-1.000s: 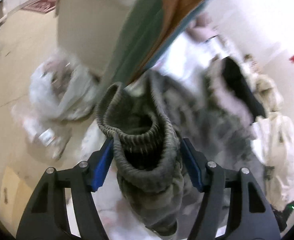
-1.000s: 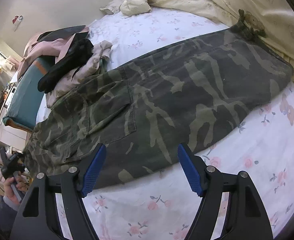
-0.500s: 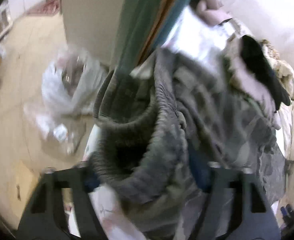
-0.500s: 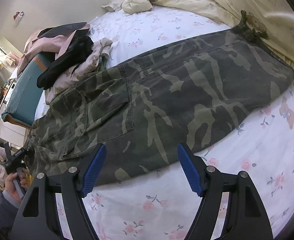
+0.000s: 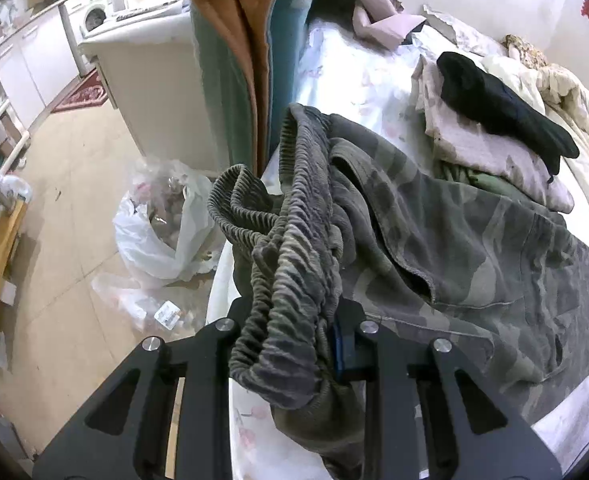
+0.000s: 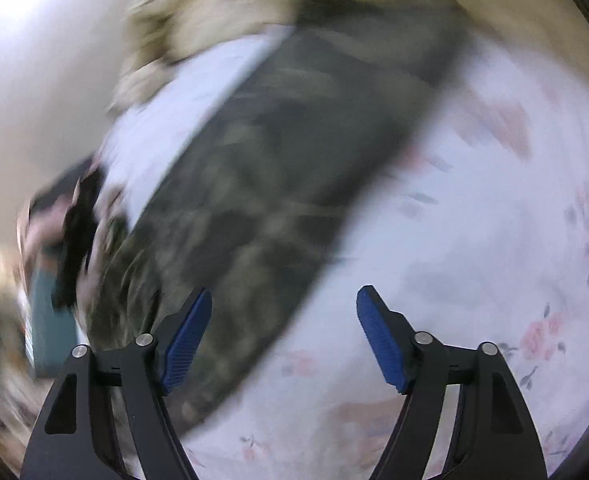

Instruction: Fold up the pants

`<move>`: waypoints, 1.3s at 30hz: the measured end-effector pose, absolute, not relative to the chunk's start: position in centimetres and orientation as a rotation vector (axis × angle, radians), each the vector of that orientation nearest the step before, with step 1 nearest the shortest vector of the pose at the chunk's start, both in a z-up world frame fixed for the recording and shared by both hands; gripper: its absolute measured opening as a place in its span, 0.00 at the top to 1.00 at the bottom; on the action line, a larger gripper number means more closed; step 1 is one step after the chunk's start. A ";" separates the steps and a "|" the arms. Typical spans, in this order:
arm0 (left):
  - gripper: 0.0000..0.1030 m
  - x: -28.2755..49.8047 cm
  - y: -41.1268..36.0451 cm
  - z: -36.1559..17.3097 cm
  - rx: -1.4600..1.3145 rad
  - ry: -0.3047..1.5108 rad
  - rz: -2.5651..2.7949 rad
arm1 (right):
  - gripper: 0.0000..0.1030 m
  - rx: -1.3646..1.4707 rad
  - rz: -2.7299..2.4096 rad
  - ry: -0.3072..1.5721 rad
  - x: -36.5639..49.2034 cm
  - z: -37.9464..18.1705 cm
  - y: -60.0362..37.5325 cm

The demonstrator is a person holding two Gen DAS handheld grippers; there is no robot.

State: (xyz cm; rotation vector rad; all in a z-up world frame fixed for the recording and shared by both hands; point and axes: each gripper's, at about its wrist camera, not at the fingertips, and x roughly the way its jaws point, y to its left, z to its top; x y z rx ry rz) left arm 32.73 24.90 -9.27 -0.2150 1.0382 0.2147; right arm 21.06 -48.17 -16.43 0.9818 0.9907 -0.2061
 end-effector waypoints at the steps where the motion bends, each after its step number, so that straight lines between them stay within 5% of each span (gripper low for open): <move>1: 0.80 32.7 24.8 -9.3 -0.207 1.036 0.216 | 0.35 1.019 -0.228 0.993 21.0 -17.4 -49.2; 9: 0.80 32.8 24.2 -9.5 -0.161 1.039 0.237 | 0.36 1.007 -0.235 0.832 24.5 -18.2 -54.5; 15: 0.80 33.1 24.1 -10.3 -0.119 1.070 0.269 | 0.69 1.077 -0.242 0.762 26.5 -20.1 -58.9; 22: 0.81 32.8 23.4 -9.2 -0.090 1.082 0.286 | 0.69 1.022 -0.236 0.749 29.9 -20.6 -59.5; 24: 0.81 32.8 23.3 -8.8 -0.099 1.083 0.297 | 0.92 1.003 -0.246 0.763 30.6 -20.5 -59.7; 25: 0.81 32.8 23.2 -8.6 -0.101 1.080 0.291 | 0.96 0.985 -0.236 0.766 30.9 -20.3 -59.5; 39: 0.83 26.6 23.8 0.3 -0.235 0.923 0.233 | 0.97 0.887 -0.252 0.718 28.3 -14.7 -57.9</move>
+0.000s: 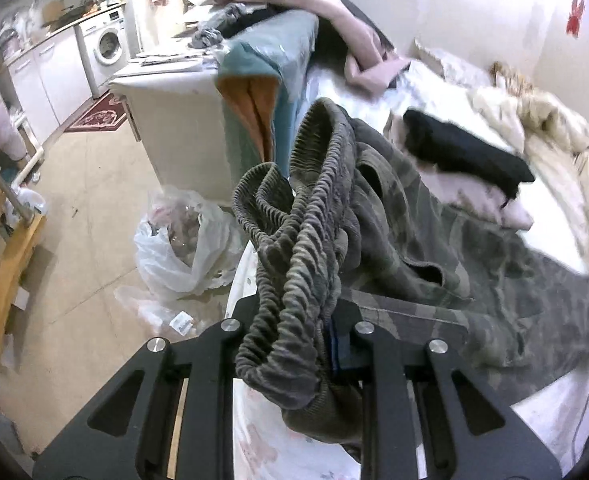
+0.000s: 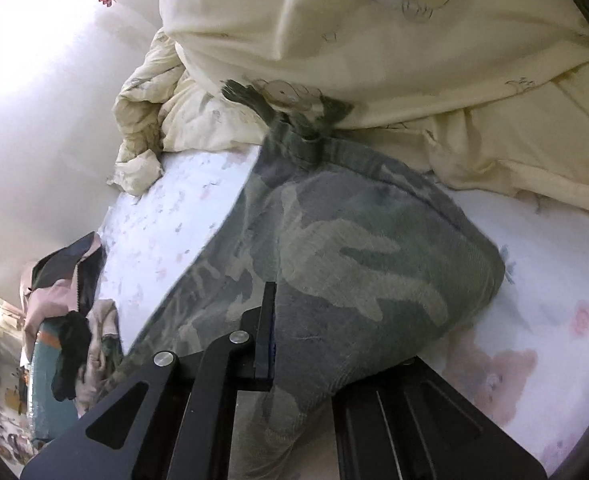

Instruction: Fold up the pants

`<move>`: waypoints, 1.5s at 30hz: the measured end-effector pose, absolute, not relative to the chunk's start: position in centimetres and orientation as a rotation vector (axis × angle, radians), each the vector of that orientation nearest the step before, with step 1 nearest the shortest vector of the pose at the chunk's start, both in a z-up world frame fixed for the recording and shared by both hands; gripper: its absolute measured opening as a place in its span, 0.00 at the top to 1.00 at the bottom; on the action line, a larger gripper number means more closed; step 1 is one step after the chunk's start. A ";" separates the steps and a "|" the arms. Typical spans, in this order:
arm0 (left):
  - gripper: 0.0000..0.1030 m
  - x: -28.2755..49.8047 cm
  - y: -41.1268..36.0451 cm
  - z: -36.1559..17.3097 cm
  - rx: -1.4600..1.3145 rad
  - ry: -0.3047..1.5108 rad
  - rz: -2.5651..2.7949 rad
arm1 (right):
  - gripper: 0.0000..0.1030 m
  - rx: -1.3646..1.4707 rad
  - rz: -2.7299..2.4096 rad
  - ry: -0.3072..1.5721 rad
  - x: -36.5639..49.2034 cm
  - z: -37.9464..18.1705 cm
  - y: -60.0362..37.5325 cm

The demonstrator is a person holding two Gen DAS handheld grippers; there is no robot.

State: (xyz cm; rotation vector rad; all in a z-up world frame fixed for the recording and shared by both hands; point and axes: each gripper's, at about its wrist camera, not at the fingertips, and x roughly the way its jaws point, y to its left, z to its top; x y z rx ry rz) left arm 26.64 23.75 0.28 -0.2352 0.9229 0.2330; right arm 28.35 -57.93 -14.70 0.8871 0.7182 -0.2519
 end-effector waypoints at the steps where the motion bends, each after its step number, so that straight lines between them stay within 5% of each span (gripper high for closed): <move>1: 0.83 26.3 24.0 0.8 -0.254 0.912 0.233 | 0.97 0.878 -0.245 0.710 28.0 -14.0 -57.6; 12: 0.83 21.0 28.7 5.4 -0.337 0.889 0.266 | 0.97 0.869 -0.237 0.779 24.2 -11.4 -55.4; 20: 0.83 13.8 35.6 3.6 -0.436 0.907 0.327 | 0.97 0.788 -0.230 0.927 17.8 -10.0 -49.7; 32: 0.83 10.3 39.5 -0.3 -0.500 0.959 0.417 | 0.92 0.848 -0.280 1.195 10.4 -15.6 -47.6; 39: 0.83 10.4 39.3 -0.5 -0.474 0.981 0.439 | 0.92 0.872 -0.433 1.104 8.3 -14.0 -51.5; 45: 0.83 10.7 39.0 -0.8 -0.461 1.003 0.437 | 0.77 0.735 -0.638 1.055 7.0 -11.0 -52.8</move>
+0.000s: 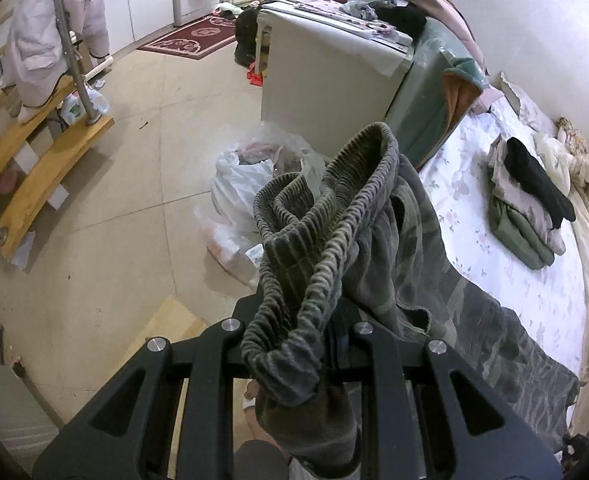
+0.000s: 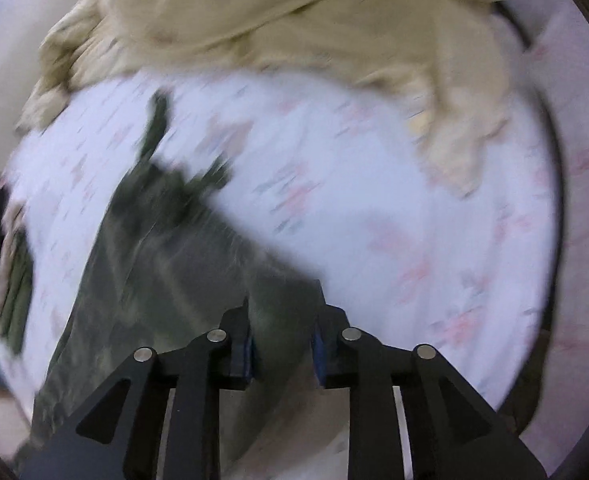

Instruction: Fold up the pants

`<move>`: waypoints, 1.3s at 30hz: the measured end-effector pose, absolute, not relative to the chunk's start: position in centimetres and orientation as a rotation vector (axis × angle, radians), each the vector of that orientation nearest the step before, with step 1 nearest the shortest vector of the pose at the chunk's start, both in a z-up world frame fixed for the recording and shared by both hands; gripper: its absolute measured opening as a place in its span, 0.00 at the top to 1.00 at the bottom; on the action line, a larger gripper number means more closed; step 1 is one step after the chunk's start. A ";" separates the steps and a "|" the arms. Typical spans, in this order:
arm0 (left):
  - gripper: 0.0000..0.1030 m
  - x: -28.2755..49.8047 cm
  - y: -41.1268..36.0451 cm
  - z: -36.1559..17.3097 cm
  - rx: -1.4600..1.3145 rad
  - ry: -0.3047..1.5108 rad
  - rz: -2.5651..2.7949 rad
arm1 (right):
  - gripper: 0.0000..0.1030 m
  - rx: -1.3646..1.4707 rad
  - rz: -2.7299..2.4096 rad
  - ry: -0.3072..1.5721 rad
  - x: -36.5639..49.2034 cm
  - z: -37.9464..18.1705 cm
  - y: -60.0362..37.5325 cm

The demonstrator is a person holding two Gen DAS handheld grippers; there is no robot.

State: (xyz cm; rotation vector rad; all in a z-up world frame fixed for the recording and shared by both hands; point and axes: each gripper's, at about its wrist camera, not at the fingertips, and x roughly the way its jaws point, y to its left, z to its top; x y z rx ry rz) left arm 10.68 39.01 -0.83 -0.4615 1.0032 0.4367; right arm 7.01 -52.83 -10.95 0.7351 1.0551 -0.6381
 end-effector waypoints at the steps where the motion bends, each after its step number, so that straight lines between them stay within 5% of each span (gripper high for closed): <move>1: 0.83 10.7 39.0 -0.8 -0.466 1.001 0.435 | 0.76 0.758 -0.649 1.031 7.1 -10.7 -53.2; 4: 0.83 10.8 38.9 -0.5 -0.474 0.990 0.428 | 0.74 0.648 -0.711 0.956 8.2 -7.9 -53.6; 8: 0.83 11.2 38.7 -0.5 -0.459 0.993 0.420 | 0.32 0.597 -0.587 0.861 11.6 -5.5 -53.6; 14: 0.83 11.7 38.7 -0.8 -0.468 1.004 0.423 | 0.30 0.384 -0.300 1.059 20.7 -9.5 -51.0; 16: 0.83 11.9 38.7 -0.9 -0.461 1.011 0.431 | 0.43 0.314 -0.280 1.108 22.3 -11.1 -50.3; 17: 0.83 12.0 38.7 -0.9 -0.458 1.014 0.437 | 0.76 0.284 -0.268 1.132 23.0 -11.9 -50.1; 18: 0.83 12.1 38.6 -1.0 -0.454 1.017 0.442 | 0.84 0.255 -0.257 1.156 23.4 -12.6 -49.9; 25: 0.83 12.8 38.2 -1.3 -0.424 1.030 0.462 | 0.91 0.201 -0.191 0.997 25.1 -11.2 -50.9; 30: 0.83 13.0 38.1 -1.7 -0.418 1.039 0.470 | 0.90 0.158 -0.233 1.138 28.1 -16.7 -50.8; 33: 0.83 12.8 38.0 -1.5 -0.417 1.030 0.474 | 0.70 0.120 -0.265 1.109 27.8 -16.6 -50.9; 34: 0.83 12.8 37.8 -1.4 -0.412 1.028 0.474 | 0.45 0.091 -0.303 1.114 27.7 -16.1 -51.0; 35: 0.83 12.9 37.7 -1.4 -0.408 1.027 0.474 | 0.35 0.059 -0.360 1.088 27.4 -15.2 -51.1; 39: 0.83 13.1 37.8 -1.3 -0.420 1.023 0.466 | 0.40 0.123 -0.407 0.949 25.0 -11.1 -52.7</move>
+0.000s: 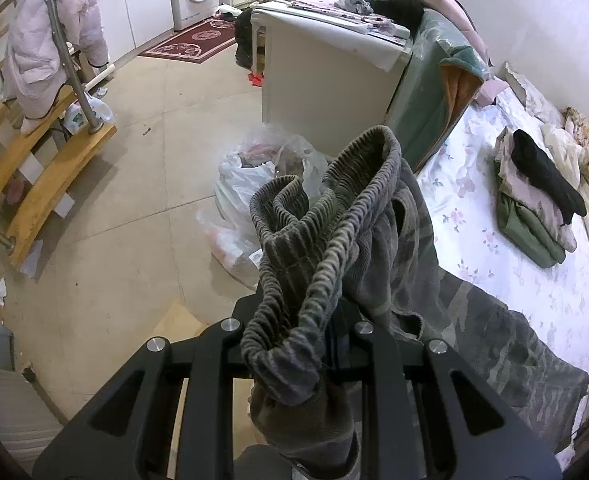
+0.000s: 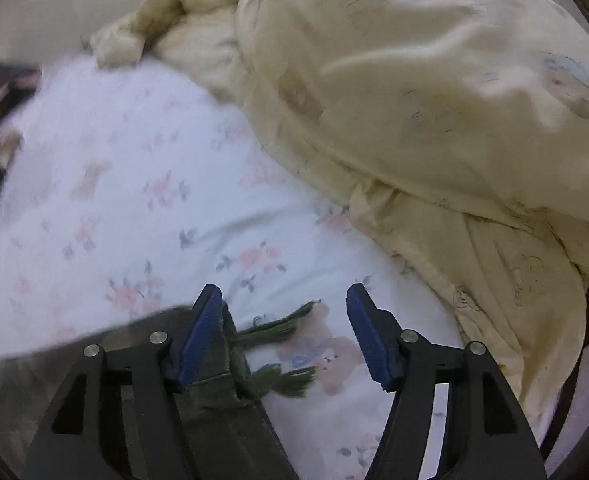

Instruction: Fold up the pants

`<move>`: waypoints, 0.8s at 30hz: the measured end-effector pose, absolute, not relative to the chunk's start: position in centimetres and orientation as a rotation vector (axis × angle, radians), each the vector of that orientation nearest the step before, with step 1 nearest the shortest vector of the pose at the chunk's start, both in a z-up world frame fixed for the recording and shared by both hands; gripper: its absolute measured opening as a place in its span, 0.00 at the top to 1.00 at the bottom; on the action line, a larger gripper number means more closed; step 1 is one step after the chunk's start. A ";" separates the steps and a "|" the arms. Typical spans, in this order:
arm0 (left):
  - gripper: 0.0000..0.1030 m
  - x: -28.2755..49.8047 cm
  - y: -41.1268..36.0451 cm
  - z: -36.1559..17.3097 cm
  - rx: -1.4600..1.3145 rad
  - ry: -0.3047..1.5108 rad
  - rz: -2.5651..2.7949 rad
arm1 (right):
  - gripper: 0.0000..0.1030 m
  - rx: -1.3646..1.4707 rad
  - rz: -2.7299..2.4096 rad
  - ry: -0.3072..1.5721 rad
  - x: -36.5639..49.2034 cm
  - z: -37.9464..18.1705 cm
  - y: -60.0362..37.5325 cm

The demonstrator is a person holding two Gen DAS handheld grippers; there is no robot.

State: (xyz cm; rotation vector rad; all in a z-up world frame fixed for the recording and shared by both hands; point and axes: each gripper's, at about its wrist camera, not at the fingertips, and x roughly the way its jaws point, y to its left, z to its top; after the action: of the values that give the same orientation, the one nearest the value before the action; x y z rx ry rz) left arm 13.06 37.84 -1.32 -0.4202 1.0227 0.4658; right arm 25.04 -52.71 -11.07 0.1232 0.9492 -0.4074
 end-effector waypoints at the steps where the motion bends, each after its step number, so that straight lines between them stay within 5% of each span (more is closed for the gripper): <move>1: 0.83 13.0 37.9 -1.3 -0.426 1.022 0.464 | 0.51 0.189 -0.316 0.945 24.8 -10.5 -52.6; 2: 0.83 13.0 38.0 -1.3 -0.432 1.022 0.464 | 0.61 0.214 -0.268 0.953 24.7 -10.4 -52.2; 8: 0.83 12.7 38.0 -1.2 -0.429 1.017 0.461 | 0.71 0.224 -0.088 1.188 26.4 -15.3 -48.0; 9: 0.83 12.8 38.0 -1.2 -0.426 1.016 0.461 | 0.77 0.192 -0.135 1.217 26.6 -16.3 -48.1; 10: 0.83 12.8 37.9 -1.1 -0.423 1.014 0.462 | 0.95 0.187 -0.164 1.225 26.6 -16.9 -48.5; 12: 0.83 12.9 37.6 -1.0 -0.413 1.012 0.462 | 0.95 0.107 -0.267 1.222 26.9 -16.2 -48.9; 16: 0.83 13.0 36.9 -0.4 -0.389 0.993 0.446 | 0.85 0.038 -0.293 1.139 26.5 -11.9 -46.2; 18: 0.83 13.0 36.5 -0.1 -0.378 0.982 0.436 | 0.72 0.124 -0.203 1.100 25.1 -9.8 -44.1; 20: 0.83 12.8 35.9 0.3 -0.364 0.971 0.423 | 0.22 0.184 -0.120 1.069 23.2 -8.2 -42.1; 24: 0.83 12.7 33.4 1.5 -0.291 0.957 0.393 | 0.19 0.238 0.004 1.025 19.4 -5.4 -37.1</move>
State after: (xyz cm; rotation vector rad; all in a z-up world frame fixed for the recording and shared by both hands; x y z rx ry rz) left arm 12.74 33.38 1.52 -0.2907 0.9571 0.3930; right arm 19.40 -37.09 -5.39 0.2378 1.0250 0.0038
